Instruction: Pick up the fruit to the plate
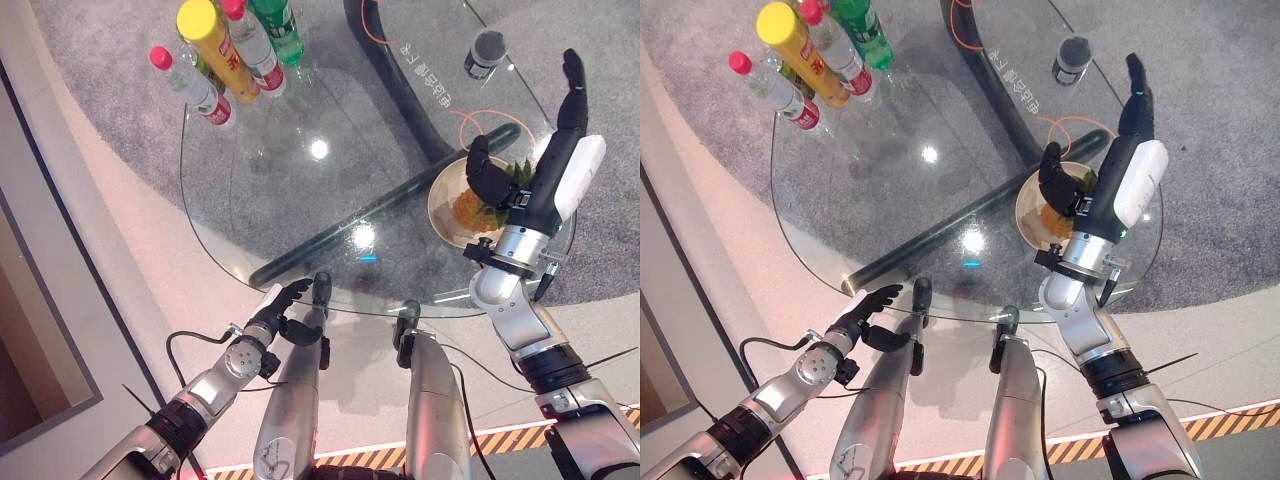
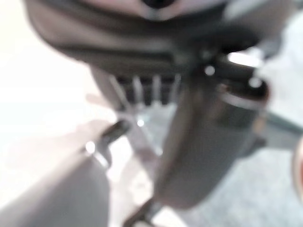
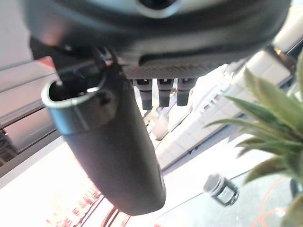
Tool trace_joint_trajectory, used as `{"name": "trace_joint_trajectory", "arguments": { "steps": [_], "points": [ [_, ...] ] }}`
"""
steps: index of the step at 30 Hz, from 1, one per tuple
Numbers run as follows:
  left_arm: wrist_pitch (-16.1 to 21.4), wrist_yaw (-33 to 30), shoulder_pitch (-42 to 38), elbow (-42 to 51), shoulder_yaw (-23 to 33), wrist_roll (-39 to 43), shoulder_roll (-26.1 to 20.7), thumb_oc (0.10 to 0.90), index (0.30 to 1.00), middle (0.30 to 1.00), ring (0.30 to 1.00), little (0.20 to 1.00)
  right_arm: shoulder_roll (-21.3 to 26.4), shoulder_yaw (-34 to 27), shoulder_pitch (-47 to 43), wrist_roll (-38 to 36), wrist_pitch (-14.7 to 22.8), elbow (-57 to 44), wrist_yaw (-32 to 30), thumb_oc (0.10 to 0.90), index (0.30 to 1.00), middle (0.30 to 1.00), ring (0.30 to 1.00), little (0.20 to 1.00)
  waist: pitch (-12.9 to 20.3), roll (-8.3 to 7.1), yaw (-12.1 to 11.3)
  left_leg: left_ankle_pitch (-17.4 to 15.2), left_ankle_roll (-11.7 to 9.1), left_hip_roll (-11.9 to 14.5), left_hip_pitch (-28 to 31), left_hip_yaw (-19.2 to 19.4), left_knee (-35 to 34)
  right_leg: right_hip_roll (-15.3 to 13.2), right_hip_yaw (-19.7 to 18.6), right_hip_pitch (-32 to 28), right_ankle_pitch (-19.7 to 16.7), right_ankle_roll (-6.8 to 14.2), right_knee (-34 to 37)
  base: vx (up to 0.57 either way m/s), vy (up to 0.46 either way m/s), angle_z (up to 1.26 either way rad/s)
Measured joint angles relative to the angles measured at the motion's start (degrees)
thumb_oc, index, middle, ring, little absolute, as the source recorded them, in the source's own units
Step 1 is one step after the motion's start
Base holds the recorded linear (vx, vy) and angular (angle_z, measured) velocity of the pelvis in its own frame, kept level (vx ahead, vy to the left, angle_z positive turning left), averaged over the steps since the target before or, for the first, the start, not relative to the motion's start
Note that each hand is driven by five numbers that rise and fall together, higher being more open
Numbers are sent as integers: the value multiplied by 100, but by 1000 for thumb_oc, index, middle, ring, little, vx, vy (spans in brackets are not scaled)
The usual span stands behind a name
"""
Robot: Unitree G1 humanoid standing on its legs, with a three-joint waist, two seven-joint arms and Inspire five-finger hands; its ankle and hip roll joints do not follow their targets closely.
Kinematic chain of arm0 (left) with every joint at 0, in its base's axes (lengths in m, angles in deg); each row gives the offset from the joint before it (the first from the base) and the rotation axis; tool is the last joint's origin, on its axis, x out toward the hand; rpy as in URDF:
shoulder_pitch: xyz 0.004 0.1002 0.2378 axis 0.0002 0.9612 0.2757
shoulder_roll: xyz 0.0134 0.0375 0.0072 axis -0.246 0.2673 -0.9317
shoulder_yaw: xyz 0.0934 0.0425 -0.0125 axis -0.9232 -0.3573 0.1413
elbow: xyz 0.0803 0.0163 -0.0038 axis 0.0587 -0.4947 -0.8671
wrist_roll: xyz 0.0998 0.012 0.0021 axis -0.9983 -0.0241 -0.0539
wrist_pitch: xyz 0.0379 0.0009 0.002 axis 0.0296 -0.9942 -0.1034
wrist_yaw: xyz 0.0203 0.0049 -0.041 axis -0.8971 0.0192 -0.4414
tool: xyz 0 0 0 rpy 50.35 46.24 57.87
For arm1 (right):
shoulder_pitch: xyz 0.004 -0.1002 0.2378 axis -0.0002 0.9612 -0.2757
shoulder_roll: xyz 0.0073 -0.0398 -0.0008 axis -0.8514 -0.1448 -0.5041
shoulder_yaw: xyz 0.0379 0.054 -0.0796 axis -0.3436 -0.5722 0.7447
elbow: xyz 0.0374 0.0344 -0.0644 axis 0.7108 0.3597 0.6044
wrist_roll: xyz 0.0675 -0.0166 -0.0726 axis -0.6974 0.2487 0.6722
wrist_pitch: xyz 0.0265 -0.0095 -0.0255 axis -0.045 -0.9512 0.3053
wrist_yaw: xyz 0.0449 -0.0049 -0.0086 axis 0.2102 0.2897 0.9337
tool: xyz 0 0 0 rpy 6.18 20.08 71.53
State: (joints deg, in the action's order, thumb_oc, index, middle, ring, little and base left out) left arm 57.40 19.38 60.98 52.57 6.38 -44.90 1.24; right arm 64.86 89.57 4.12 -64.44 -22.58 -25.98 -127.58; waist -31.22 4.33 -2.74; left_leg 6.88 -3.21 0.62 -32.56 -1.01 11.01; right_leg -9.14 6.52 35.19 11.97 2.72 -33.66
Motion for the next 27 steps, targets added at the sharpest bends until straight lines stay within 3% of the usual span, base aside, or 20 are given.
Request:
{"name": "trace_joint_trajectory", "arguments": {
  "steps": [9,15,19,25,27],
  "points": [
    [171,-5,222,-113,17,5,20,800,900,900,900,900,-4,7,516,-12,340,-312,661,800,900,900,900,900,0,-55,4,7,-19,38,623,-16,-261,46,72,-683,-18,27,344,0,0,0],
    [617,-29,420,-426,170,5,74,800,900,900,900,900,-23,48,766,-263,669,-716,1387,800,900,900,900,900,6,-129,-4,12,-39,91,1299,-13,-517,106,110,-1389,-34,52,679,0,-5,0],
    [832,-46,467,-861,318,42,309,800,900,900,900,900,-79,216,878,-888,837,-744,2455,800,900,900,900,900,36,-148,-3,-36,-48,118,1817,-3,-755,131,122,-1902,-24,103,906,49,-16,-1],
    [856,-39,706,-982,496,144,385,800,900,900,900,900,-78,467,1319,-1881,839,-889,4134,800,900,900,900,900,95,-247,-25,-51,-34,142,2108,-3,-913,160,130,-2212,-35,99,1097,46,-18,0],
    [854,-33,917,-1022,661,254,503,800,900,900,900,900,-74,628,1555,-1987,837,-891,4621,800,900,900,900,900,302,-268,-24,-49,-40,140,2178,-2,-999,158,150,-2291,-32,111,1198,0,0,0]
  ]
}}
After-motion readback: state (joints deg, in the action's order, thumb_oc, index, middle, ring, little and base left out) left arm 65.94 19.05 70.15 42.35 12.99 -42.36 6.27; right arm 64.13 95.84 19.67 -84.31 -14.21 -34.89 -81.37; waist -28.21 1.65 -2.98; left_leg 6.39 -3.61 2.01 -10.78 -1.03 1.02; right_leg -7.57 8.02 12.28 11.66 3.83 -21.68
